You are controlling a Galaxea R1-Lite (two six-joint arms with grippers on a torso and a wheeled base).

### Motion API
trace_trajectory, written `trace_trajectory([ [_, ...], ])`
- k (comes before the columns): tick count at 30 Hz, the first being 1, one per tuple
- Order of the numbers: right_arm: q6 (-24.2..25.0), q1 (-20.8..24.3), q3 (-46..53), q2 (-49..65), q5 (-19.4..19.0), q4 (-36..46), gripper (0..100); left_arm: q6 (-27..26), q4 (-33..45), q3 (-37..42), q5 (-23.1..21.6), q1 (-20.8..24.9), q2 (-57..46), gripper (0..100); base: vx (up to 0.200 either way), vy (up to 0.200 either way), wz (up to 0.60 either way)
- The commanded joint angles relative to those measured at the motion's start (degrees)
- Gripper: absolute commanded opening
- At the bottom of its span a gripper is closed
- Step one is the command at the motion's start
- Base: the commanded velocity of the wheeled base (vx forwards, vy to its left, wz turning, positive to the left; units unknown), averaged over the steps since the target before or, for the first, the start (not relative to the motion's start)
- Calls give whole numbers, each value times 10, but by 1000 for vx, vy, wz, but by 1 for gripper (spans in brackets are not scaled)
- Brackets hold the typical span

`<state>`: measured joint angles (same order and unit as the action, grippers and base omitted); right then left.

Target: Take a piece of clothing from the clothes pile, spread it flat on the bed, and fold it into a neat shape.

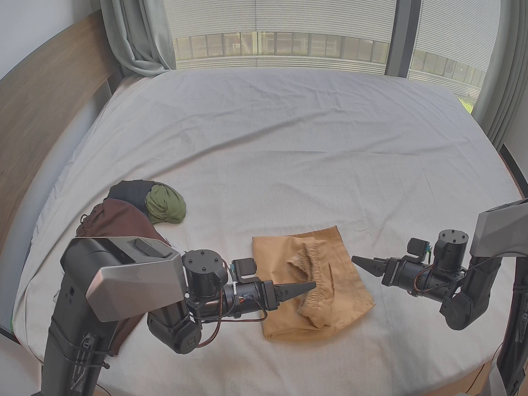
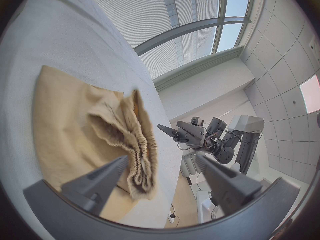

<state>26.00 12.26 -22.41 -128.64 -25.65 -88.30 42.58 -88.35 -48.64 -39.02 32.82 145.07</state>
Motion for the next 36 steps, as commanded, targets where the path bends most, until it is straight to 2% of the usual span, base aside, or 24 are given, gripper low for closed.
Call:
trace_trajectory([
  [1,-1,1,2,-4,0,0,100,-6,-2,0,7,-3,2,100,0,0,0],
  [4,-1,3,3,-5,0,0,100,-17,-3,3,22,-11,1,100,0,0,0],
  [10,-2,5,3,-12,0,0,100,-54,-3,18,25,-21,-4,100,0,0,0],
  [15,-2,6,3,-12,1,0,100,-55,-3,36,25,-26,-25,100,0,0,0],
  [24,-2,10,4,-11,1,0,100,-64,-3,111,16,-64,-107,100,0,0,0],
  [26,-2,11,7,-9,1,0,100,-79,-4,149,-18,-87,-142,100,0,0,0],
  [27,-2,11,7,-9,1,0,100,-79,-4,149,-18,-87,-142,100,0,0,0],
  [28,-2,12,8,-8,1,0,100,-93,-3,172,-53,-112,-168,100,0,0,0],
  [29,-2,13,8,-8,1,0,100,-95,-3,183,-69,-128,-184,100,0,0,0],
  [34,-3,13,8,-10,1,0,100,-110,-3,232,-84,-183,-235,100,0,0,0],
  [36,-5,13,10,-10,1,0,100,-131,-2,261,-101,-221,-269,100,0,0,0],
])
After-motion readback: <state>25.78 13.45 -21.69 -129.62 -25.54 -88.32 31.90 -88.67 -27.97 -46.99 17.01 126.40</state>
